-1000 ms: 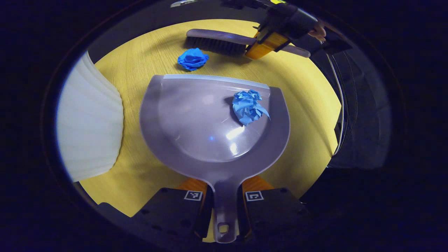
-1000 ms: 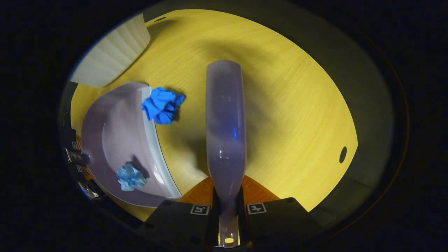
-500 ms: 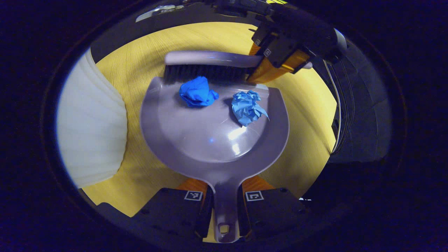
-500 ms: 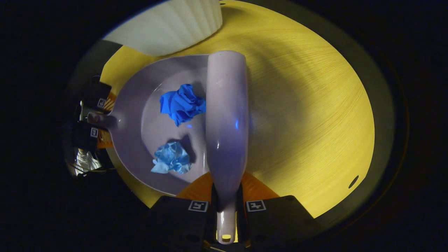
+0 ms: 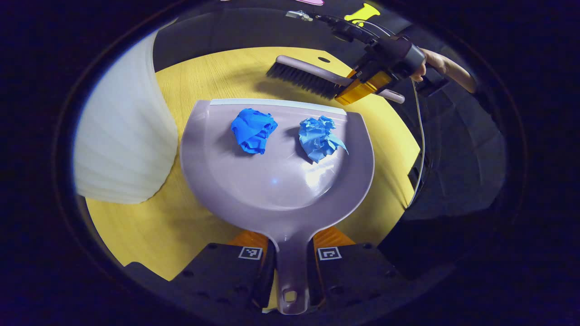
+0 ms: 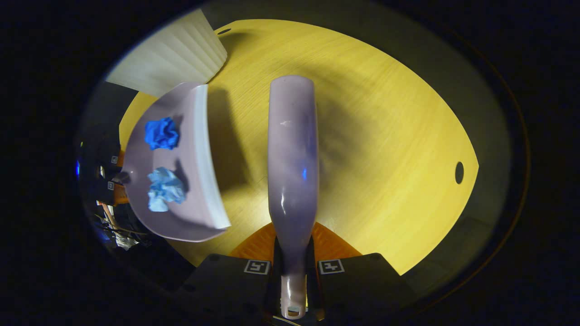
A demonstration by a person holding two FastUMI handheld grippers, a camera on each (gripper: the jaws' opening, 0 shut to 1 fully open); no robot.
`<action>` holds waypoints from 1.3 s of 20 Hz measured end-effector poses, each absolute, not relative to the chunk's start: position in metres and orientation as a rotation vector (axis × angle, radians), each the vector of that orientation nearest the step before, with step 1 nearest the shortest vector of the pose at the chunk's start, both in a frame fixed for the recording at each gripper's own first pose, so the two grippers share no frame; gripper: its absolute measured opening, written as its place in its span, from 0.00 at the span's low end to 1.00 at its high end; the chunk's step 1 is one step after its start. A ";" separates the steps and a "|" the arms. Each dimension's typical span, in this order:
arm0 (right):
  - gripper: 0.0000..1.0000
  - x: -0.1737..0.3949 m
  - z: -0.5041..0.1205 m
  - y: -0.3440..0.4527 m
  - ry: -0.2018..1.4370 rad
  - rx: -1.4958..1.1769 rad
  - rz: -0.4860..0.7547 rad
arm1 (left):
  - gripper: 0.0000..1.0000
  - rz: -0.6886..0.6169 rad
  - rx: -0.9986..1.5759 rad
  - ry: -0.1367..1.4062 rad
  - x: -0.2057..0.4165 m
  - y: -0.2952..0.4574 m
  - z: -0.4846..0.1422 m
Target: Pick up the small broom and dustpan from the desktop, sweep the trash into the dustpan with the broom, and then empty the trash into the garbage bin.
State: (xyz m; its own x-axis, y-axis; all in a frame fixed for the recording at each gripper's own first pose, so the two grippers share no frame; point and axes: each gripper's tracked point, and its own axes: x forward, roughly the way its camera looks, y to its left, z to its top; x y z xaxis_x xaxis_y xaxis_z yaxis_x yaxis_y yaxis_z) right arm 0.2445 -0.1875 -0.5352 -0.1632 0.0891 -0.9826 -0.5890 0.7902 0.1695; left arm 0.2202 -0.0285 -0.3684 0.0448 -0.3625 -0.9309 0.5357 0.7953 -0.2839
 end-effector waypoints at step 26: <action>0.24 0.235 -0.551 -0.361 1.548 -0.151 0.652 | 0.28 -0.208 0.613 1.556 0.311 -0.008 -0.306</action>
State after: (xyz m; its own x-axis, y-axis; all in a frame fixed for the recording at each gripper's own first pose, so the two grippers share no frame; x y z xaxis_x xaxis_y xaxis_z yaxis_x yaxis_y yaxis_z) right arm 0.2348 -0.3607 -0.5510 -0.1062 0.2925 -0.9504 -0.4754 0.8245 0.3069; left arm 0.3108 -0.0083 -0.3064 0.0329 0.2517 -0.9673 0.4972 0.8354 0.2343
